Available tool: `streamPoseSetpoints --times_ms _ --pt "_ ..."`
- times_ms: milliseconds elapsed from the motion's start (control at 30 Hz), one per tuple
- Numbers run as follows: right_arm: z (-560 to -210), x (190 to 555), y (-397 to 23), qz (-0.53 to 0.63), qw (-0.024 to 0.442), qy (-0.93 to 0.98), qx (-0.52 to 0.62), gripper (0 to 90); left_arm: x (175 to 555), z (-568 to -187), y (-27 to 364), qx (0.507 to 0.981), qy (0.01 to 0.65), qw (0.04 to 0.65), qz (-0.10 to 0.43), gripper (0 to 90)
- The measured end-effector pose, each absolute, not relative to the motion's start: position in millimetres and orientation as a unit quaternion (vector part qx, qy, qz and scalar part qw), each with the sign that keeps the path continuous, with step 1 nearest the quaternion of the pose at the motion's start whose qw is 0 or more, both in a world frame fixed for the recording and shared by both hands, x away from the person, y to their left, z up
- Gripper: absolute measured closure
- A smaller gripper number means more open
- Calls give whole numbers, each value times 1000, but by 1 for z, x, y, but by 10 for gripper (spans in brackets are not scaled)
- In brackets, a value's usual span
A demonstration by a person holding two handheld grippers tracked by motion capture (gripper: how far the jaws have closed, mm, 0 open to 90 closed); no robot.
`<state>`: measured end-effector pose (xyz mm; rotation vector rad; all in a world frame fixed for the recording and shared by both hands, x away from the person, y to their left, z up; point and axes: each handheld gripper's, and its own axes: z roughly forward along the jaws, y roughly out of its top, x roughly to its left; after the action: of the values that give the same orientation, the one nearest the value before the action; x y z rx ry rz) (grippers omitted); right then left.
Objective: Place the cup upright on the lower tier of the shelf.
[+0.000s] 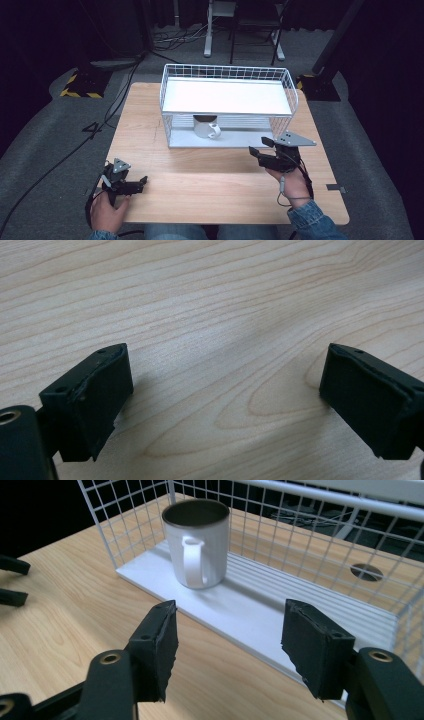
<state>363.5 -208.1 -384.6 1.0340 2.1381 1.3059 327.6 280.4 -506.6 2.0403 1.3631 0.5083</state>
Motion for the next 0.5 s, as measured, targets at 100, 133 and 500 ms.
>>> streamPoseSetpoints --times_ms 100,133,500 --pt "-388 358 -218 465 214 772 377 392 328 -507 280 773 517 313 193 72" --pt "-389 356 -221 463 215 772 378 391 328 -507 280 773 517 313 193 72" --pt "-408 334 -253 422 219 793 382 327 328 -507 280 772 518 313 193 72"
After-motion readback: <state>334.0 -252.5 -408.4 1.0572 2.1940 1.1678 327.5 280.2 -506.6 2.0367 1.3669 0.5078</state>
